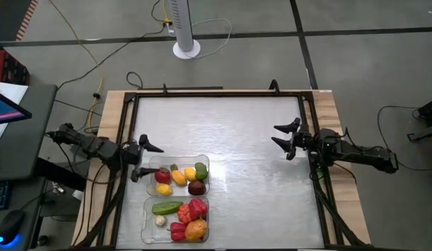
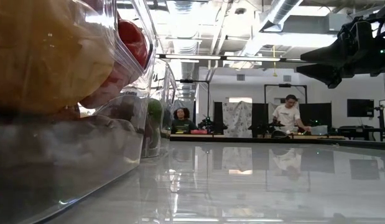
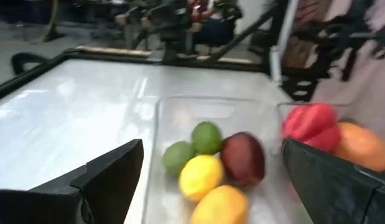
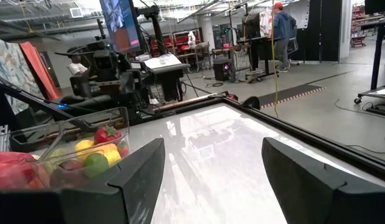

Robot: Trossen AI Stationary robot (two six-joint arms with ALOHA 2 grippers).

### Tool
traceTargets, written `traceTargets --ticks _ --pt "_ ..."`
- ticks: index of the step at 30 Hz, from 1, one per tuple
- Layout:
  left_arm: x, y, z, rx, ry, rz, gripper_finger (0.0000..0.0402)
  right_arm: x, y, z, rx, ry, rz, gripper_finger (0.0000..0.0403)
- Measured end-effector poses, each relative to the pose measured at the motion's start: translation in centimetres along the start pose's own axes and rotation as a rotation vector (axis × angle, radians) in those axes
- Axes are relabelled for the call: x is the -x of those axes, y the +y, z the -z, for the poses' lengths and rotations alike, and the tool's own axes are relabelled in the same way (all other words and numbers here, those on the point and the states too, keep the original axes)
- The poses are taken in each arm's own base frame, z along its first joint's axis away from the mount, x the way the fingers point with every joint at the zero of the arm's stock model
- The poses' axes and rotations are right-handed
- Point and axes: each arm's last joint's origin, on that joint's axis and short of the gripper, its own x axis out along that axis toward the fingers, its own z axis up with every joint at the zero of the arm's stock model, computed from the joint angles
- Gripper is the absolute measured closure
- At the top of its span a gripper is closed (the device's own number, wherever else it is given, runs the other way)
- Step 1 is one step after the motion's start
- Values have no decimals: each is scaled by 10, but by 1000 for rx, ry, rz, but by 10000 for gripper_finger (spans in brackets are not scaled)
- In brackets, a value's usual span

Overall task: Sort produce into baskets
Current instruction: Return to Home Position

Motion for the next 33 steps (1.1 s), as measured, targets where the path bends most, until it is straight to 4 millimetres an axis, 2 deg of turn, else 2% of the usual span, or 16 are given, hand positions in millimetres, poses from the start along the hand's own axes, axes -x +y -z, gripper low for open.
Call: traceTargets --ticks 8,17,33 --pt "1 3 11 -37 107 -48 33 0 0 0 0 0 0 108" --pt "1 4 11 -36 110 -52 33 0 0 0 0 0 1 108" --pt "0 15 9 -8 93 -192 33 0 0 0 0 0 1 108"
